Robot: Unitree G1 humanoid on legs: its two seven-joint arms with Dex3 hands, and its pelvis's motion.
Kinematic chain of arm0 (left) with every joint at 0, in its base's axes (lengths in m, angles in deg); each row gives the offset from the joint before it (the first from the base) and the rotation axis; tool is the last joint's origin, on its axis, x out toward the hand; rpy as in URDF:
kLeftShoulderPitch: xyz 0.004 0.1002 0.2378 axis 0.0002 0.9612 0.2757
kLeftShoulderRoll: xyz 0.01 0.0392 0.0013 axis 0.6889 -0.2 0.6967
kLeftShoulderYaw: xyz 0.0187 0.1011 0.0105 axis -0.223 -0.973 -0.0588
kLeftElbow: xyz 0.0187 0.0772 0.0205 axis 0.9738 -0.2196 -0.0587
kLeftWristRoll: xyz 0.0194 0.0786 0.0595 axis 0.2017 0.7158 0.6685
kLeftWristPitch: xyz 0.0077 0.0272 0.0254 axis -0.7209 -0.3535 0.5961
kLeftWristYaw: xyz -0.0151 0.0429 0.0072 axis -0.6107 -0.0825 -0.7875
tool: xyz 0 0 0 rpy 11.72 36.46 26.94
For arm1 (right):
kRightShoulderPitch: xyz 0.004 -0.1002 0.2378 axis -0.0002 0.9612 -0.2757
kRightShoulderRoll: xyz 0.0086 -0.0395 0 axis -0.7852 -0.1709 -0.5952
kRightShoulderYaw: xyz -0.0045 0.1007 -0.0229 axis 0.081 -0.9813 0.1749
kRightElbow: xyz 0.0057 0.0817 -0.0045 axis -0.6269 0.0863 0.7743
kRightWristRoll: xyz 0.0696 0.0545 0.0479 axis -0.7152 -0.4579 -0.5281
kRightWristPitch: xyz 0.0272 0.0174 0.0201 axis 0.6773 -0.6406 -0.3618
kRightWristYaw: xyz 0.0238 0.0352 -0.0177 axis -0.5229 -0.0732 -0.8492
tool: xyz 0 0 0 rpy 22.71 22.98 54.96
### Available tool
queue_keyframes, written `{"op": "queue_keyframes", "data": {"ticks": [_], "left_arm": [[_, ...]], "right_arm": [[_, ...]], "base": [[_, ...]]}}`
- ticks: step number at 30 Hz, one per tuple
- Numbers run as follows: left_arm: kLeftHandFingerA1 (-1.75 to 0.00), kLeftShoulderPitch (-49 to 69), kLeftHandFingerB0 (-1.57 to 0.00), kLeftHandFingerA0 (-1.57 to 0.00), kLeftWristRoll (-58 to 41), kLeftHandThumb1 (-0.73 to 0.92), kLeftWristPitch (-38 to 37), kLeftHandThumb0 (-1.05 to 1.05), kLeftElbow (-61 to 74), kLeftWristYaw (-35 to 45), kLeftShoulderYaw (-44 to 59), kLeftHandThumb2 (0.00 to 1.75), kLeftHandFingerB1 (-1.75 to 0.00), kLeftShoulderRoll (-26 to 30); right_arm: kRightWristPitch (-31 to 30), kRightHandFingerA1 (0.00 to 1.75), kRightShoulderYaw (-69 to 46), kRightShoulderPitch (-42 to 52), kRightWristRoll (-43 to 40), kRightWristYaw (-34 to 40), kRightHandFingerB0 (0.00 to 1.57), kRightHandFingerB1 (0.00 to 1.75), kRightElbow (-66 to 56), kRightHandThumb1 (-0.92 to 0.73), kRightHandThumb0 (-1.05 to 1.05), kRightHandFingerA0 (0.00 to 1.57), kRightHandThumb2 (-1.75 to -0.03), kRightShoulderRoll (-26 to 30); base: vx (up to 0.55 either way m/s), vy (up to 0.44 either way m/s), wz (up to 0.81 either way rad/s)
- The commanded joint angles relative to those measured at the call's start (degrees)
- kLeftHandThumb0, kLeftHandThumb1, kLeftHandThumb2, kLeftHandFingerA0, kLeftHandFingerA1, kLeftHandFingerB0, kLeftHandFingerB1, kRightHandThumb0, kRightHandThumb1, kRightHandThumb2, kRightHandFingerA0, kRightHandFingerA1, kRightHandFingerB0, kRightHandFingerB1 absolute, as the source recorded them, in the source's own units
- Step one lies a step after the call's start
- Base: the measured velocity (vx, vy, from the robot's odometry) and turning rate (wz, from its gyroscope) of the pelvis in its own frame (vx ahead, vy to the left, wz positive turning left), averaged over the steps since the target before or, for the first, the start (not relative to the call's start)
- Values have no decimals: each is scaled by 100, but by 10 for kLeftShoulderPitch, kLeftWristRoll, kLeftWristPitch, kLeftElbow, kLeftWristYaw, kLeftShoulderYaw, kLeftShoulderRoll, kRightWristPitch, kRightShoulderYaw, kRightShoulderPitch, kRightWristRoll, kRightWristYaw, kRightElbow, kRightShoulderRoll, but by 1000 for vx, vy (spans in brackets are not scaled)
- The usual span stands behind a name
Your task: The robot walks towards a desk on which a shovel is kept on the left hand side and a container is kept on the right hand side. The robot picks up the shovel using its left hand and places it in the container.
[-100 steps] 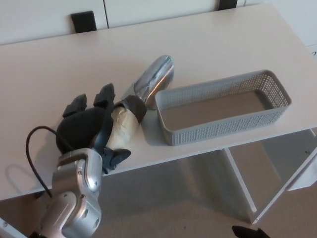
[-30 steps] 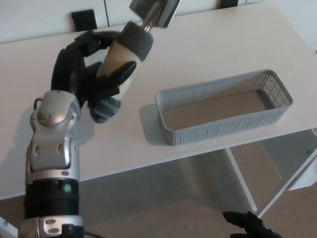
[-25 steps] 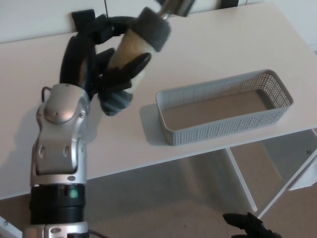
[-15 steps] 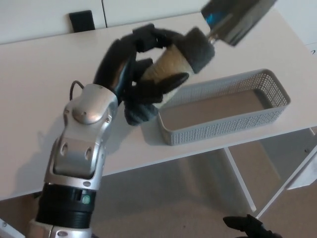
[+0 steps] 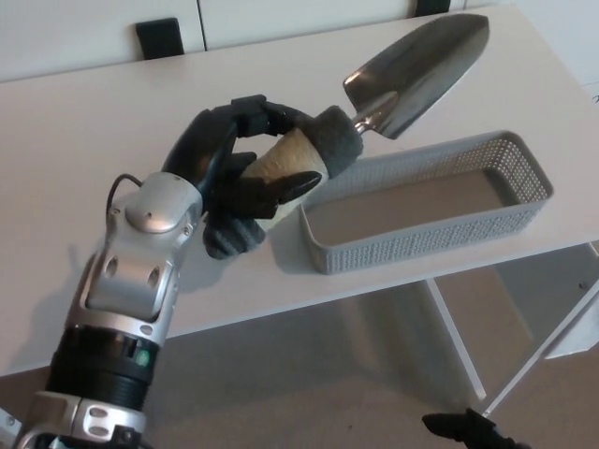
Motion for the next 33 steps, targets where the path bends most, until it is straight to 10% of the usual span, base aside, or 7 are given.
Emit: {"op": "queue_keyframes", "data": {"ticks": [1, 33], "left_arm": [[-138, -7, -73, -96, -4, 82, -8, -21, 12, -10, -1, 64, -105, 9], [-100, -108, -78, -108, 88, 78, -6, -19, 10, 51, -175, 66, -79, 99]], "right_arm": [[0, 64, 1, 5, 2, -1, 29, 62, 2, -53, -30, 28, -99, 7], [-27, 64, 2, -1, 14, -10, 28, 61, -25, -53, -31, 28, -99, 18]], "base": [[0, 0, 0], [0, 0, 0]]}}
